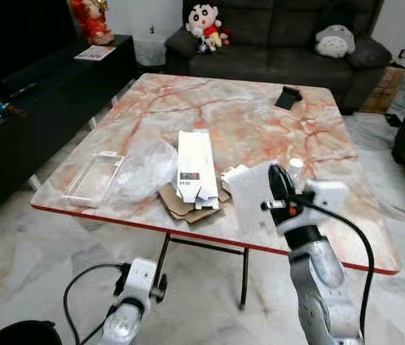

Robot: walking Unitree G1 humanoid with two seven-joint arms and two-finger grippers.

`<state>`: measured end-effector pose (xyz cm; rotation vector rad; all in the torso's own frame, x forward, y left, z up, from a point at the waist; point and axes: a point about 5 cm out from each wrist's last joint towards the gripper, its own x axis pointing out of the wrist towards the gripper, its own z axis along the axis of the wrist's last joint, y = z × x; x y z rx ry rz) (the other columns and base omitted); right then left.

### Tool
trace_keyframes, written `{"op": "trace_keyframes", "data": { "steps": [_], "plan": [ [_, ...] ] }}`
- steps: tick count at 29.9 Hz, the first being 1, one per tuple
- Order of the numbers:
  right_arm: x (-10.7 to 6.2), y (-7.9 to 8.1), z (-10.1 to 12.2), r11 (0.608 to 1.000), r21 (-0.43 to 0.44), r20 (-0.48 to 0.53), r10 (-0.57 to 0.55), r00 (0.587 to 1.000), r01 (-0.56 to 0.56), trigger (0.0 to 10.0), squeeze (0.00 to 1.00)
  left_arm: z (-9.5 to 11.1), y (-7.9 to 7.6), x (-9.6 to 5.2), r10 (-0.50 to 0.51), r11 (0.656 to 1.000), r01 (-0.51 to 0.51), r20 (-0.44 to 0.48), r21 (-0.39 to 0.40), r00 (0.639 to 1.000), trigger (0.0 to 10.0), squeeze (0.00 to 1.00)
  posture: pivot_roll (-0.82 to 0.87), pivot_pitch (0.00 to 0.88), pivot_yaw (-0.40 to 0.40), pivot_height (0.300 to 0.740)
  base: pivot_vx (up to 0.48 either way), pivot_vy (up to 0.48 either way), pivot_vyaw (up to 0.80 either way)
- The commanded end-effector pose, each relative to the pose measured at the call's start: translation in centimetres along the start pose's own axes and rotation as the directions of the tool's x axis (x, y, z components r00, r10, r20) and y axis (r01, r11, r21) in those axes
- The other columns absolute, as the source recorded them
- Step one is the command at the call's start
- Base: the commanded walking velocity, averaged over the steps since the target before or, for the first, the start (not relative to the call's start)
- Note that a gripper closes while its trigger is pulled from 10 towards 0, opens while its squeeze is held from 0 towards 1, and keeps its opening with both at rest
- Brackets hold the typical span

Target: Picking trash to rubbish bin

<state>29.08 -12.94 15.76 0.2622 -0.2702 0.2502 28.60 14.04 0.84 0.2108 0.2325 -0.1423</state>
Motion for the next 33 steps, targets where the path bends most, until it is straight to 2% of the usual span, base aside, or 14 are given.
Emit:
{"op": "trace_keyframes", "data": {
  "steps": [1, 7, 11, 21, 33],
  "plan": [
    [0.1, 0.3, 1.2, 1.000, -0.009, 0.044, 0.011, 0.999, -0.011, 10.0, 0.00, 1.1, -0.1, 0.4, -0.008, 1.000, 0.008, 0.056, -0.001, 0.998, 10.0, 0.00, 0.05, 0.036, -0.015, 0.740, 0.000, 0.000, 0.00],
    [-0.1, -0.1, 1.1, 1.000, -0.012, 0.036, -0.018, 0.999, 0.019, 10.0, 0.00, 2.6, -0.2, 0.9, -0.007, 1.000, 0.008, 0.118, -0.007, 0.993, 10.0, 0.00, 0.05, 0.027, -0.009, 0.740, 0.000, 0.000, 0.00],
    [-0.5, -0.7, 0.2, 0.998, -0.014, 0.005, -0.058, 0.998, 0.058, 10.0, 0.00, 3.4, -0.3, 0.8, 0.000, 0.999, 0.007, 0.166, -0.044, 0.986, 10.0, 0.00, 0.05, 0.023, -0.006, 0.740, 0.000, 0.000, 0.00],
    [-1.3, -1.8, -0.8, 0.993, -0.025, -0.030, -0.114, 0.993, 0.113, 10.0, 0.00, 4.2, -0.2, 0.8, 0.022, 0.999, -0.012, 0.198, -0.048, 0.980, 10.0, 0.00, 0.06, 0.018, -0.004, 0.740, 0.000, 0.000, 0.00],
    [-1.3, -2.0, -1.0, 0.993, -0.030, -0.037, -0.119, 0.992, 0.118, 10.0, 0.00, 3.5, -0.4, 0.2, 0.026, 0.998, -0.014, 0.187, -0.064, 0.982, 10.0, 0.00, 0.06, 0.029, -0.010, 0.740, 0.000, 0.000, 0.00]
  ]
}}
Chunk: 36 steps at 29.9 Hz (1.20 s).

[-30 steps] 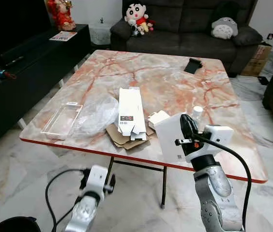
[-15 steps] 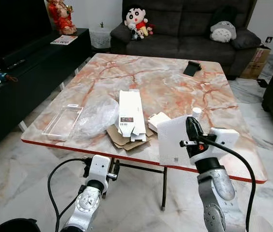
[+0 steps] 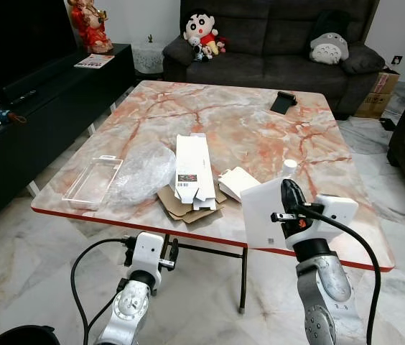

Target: Picking trash to rubbish bin

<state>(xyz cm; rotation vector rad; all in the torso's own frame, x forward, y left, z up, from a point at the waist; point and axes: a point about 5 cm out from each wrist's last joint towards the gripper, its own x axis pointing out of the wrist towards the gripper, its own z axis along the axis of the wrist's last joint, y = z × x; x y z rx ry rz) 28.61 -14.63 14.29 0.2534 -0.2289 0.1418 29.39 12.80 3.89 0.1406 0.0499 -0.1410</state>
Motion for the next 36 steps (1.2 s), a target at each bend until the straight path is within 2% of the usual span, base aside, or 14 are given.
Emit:
{"op": "trace_keyframes", "data": {
  "steps": [1, 15, 36],
  "plan": [
    [0.00, -0.18, -0.25, 1.000, -0.009, -0.010, -0.008, 1.000, 0.008, 10.0, 0.00, 0.19, 0.06, 0.03, 0.008, 1.000, -0.008, 0.003, -0.004, 1.000, 10.0, 0.00, 0.06, 0.029, -0.010, 0.740, 0.000, 0.000, 0.00],
    [0.00, -0.24, -0.79, 1.000, -0.003, -0.036, -0.007, 0.999, 0.007, 10.0, 0.00, 0.29, 0.09, 0.00, 0.011, 1.000, -0.011, 0.001, -0.003, 1.000, 10.0, 0.00, 0.07, 0.040, -0.013, 0.740, 0.000, 0.000, 0.00],
    [-0.29, -0.91, -0.98, 0.999, -0.015, -0.053, -0.030, 0.998, 0.029, 10.0, 0.00, 0.30, 0.14, -0.11, 0.018, 1.000, -0.018, -0.003, -0.006, 1.000, 10.0, 0.00, 0.06, 0.052, -0.014, 0.740, -0.296, 0.000, 0.00]
  ]
}}
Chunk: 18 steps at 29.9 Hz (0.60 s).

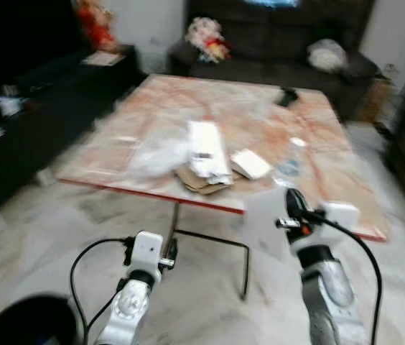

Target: Picking trash to rubbish bin

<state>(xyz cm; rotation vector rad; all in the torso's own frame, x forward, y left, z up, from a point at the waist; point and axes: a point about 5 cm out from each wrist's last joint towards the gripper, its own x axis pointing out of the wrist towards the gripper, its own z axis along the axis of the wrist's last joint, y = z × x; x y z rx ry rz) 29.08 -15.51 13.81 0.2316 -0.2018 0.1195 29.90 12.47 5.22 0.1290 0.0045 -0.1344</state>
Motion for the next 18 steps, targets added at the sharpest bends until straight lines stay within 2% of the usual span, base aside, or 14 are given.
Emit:
{"op": "trace_keyframes", "data": {
  "steps": [1, 14, 18],
  "plan": [
    [-0.5, 0.1, -0.7, 1.000, 0.007, -0.029, -0.007, 1.000, 0.007, 10.0, 0.00, -1.1, 0.2, -0.6, 0.009, 1.000, -0.009, -0.049, 0.004, 0.999, 10.0, 0.00, 0.06, 0.052, -0.014, 0.740, -0.292, 0.000, 0.00],
    [-0.7, -0.5, -0.8, 1.000, -0.001, -0.037, -0.028, 0.999, 0.028, 10.0, 0.00, -1.1, 0.4, -0.7, 0.014, 1.000, -0.014, -0.052, 0.003, 0.999, 10.0, 0.00, 0.06, 0.056, -0.016, 0.740, -0.292, 0.000, 0.00],
    [-0.9, -1.1, -1.2, 0.998, 0.009, -0.054, -0.057, 0.997, 0.058, 10.0, 0.00, -1.2, 0.5, -0.7, 0.018, 1.000, -0.018, -0.060, 0.006, 0.998, 10.0, 0.00, 0.06, 0.055, -0.019, 0.740, -0.126, 0.000, 0.00]
  ]
}}
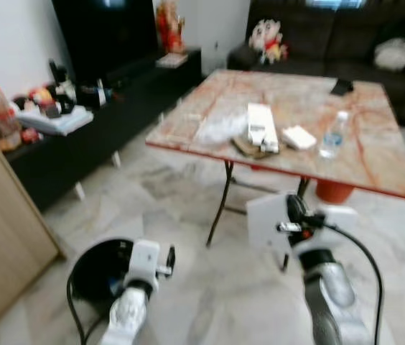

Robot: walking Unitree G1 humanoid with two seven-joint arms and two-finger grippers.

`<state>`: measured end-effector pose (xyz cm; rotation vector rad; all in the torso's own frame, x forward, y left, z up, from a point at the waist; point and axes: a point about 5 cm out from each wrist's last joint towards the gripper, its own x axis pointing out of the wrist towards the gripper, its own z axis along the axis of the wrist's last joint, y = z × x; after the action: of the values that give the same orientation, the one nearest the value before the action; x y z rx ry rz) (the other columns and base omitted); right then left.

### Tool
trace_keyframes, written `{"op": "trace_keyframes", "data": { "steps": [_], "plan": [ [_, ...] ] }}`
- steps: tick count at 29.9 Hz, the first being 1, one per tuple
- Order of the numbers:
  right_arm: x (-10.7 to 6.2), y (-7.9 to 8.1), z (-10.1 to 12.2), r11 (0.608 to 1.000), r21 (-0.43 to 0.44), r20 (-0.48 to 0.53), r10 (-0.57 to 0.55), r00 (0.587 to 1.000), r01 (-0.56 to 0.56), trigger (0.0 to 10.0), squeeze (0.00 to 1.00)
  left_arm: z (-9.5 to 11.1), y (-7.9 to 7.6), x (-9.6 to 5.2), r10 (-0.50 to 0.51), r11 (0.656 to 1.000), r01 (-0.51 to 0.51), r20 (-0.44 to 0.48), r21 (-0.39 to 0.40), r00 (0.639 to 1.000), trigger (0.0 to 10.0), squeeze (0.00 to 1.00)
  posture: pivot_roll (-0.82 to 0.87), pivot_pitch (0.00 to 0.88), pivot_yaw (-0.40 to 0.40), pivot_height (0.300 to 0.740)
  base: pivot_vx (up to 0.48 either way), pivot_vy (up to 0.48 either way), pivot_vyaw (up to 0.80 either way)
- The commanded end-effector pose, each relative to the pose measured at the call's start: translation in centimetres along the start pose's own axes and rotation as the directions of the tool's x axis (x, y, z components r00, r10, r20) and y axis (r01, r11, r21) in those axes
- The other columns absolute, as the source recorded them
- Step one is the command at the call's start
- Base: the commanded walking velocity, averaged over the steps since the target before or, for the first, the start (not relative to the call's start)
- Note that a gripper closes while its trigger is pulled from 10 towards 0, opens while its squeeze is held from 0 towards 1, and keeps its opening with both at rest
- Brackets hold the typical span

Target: Picking trash to rubbish bin

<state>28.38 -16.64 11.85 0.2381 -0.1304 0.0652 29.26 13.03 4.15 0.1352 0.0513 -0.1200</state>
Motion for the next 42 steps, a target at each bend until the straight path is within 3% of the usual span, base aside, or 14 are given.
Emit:
{"op": "trace_keyframes", "data": {
  "steps": [1, 6, 11, 15, 21, 25, 26, 27, 28, 30, 31, 37, 42],
  "plan": [
    [0.2, -0.1, 0.1, 1.000, 0.002, 0.003, -0.002, 1.000, 0.002, 10.0, 0.00, -0.2, 0.2, 0.1, 0.008, 1.000, -0.008, -0.019, 0.005, 1.000, 10.0, 0.00, 0.06, 0.055, -0.019, 0.740, 0.000, 0.000, 0.00],
    [-0.4, -1.9, -1.1, 0.999, -0.019, -0.054, -0.047, 0.997, 0.046, 10.0, 0.00, -1.2, 0.4, 0.1, -0.001, 1.000, 0.002, -0.100, 0.009, 0.995, 10.0, 0.00, 0.06, 0.055, -0.019, 0.740, 0.000, 0.000, 0.00],
    [-1.9, -5.2, -4.0, 0.988, -0.067, -0.178, -0.153, 0.972, 0.143, 10.0, 0.00, -2.4, 1.3, -0.1, 0.006, 1.000, -0.004, -0.161, 0.016, 0.987, 10.0, 0.00, 0.05, 0.054, -0.018, 0.740, 0.000, 0.000, 0.00],
    [-2.7, -6.4, -5.2, 0.980, -0.096, -0.231, -0.192, 0.954, 0.174, 10.0, 0.00, -3.0, 1.7, -0.2, 0.015, 1.000, -0.012, -0.200, 0.016, 0.980, 10.0, 0.00, 0.05, 0.054, -0.018, 0.740, 0.000, 0.000, 0.00],
    [-5.9, -9.2, -9.2, 0.958, -0.123, -0.413, -0.285, 0.865, 0.258, 10.0, 0.00, -5.9, 2.2, -2.0, 0.011, 0.999, 0.006, -0.356, 0.046, 0.934, 10.0, 0.00, 0.05, 0.056, -0.013, 0.740, 0.000, 0.000, 0.00],
    [-6.9, -9.7, -10.1, 0.953, -0.132, -0.463, -0.301, 0.834, 0.272, 10.0, 0.00, -6.6, 2.3, -2.6, 0.015, 0.999, 0.004, -0.389, 0.048, 0.921, 10.0, 0.00, 0.05, 0.056, -0.013, 0.740, 0.000, 0.000, 0.00],
    [-8.9, -10.4, -11.8, 0.940, -0.148, -0.550, -0.336, 0.764, 0.307, 10.0, 0.00, -7.8, 2.5, -3.6, 0.027, 0.999, -0.008, -0.454, 0.043, 0.891, 10.0, 0.00, 0.05, 0.046, -0.012, 0.740, 0.000, 0.000, 0.00],
    [-9.8, -10.7, -12.4, 0.933, -0.150, -0.581, -0.351, 0.734, 0.327, 10.0, 0.00, -8.3, 2.6, -4.1, 0.031, 0.999, -0.011, -0.481, 0.045, 0.876, 10.0, 0.00, 0.05, 0.046, -0.012, 0.740, 0.000, 0.000, 0.00],
    [-11.4, -11.0, -13.4, 0.914, -0.148, -0.635, -0.380, 0.673, 0.377, 10.0, 0.00, -9.4, 2.8, -5.2, 0.039, 0.999, -0.019, -0.538, 0.043, 0.842, 10.0, 0.00, 0.05, 0.046, -0.012, 0.740, 0.000, 0.000, 0.00],
    [-12.0, -11.0, -13.8, 0.910, -0.151, -0.653, -0.386, 0.651, 0.387, 10.0, 0.00, -9.8, 2.8, -5.7, 0.043, 0.999, -0.026, -0.562, 0.038, 0.826, 10.0, 0.00, 0.05, 0.038, -0.011, 0.740, 0.000, 0.000, 0.00],
    [-13.0, -10.9, -14.4, 0.902, -0.150, -0.682, -0.391, 0.618, 0.405, 10.0, 0.00, -10.7, 3.1, -6.7, 0.055, 0.998, -0.038, -0.610, 0.041, 0.790, 10.0, 0.00, 0.05, 0.038, -0.011, 0.740, 0.000, 0.000, 0.00],
    [-14.7, -10.8, -15.3, 0.885, -0.147, -0.713, -0.404, 0.573, 0.442, 10.0, 0.00, -11.9, 3.4, -8.3, 0.067, 0.998, -0.049, -0.667, 0.046, 0.742, 10.0, 0.00, 0.05, 0.031, -0.008, 0.740, 0.000, 0.000, 0.00],
    [-14.8, -10.9, -15.3, 0.884, -0.147, -0.705, -0.409, 0.580, 0.444, 10.0, 0.00, -12.1, 3.5, -8.7, 0.069, 0.998, -0.054, -0.674, 0.044, 0.735, 10.0, 0.00, 0.05, 0.031, -0.008, 0.740, 0.169, 0.000, 0.38]
  ]
}}
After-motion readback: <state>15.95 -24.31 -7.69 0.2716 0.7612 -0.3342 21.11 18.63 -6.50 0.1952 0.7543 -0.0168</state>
